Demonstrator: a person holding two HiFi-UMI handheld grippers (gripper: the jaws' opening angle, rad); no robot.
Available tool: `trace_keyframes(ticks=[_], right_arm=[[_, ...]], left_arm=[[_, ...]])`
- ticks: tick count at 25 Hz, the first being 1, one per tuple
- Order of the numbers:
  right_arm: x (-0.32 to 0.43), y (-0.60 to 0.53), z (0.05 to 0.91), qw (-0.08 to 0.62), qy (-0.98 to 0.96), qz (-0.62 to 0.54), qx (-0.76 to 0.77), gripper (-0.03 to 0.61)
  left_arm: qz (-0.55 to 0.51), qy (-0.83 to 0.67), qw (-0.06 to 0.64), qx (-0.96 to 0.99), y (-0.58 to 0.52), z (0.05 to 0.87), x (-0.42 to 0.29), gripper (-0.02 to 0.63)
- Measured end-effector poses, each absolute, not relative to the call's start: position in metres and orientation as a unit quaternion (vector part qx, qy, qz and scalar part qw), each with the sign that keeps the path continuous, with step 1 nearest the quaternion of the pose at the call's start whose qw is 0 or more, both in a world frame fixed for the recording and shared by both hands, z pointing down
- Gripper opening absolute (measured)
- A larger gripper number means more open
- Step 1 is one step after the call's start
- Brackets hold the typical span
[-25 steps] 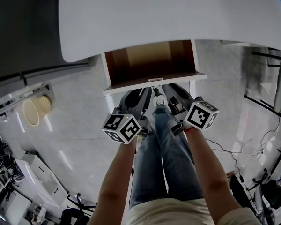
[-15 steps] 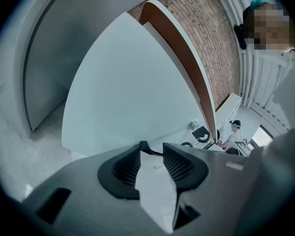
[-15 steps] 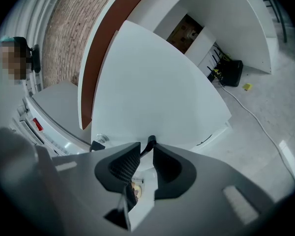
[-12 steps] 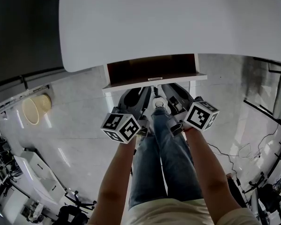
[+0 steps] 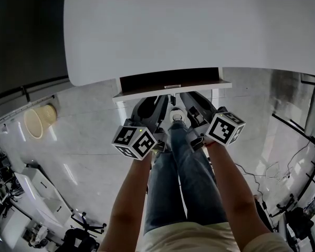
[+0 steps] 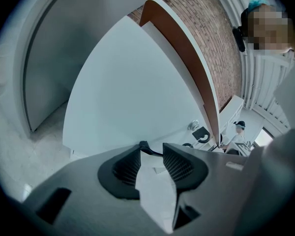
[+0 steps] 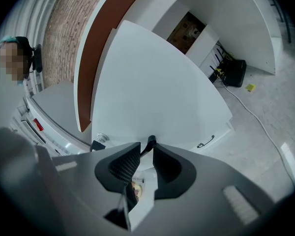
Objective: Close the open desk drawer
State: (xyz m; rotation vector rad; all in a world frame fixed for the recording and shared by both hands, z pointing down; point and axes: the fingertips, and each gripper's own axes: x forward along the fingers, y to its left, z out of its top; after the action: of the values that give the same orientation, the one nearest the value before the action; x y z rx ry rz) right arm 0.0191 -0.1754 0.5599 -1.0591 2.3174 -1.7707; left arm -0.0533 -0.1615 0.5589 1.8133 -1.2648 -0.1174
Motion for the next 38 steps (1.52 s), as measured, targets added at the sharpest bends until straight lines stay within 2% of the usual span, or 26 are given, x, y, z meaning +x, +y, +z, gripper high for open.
trace_keyframes(ticks=[38], right_arm=[[-0.006, -0.254, 0.552, 0.03, 0.765, -0.548, -0.337, 0.089]], left_arm=[[-0.071, -0.527, 0.426, 0.732, -0.242, 0.552, -0.08, 0.144]])
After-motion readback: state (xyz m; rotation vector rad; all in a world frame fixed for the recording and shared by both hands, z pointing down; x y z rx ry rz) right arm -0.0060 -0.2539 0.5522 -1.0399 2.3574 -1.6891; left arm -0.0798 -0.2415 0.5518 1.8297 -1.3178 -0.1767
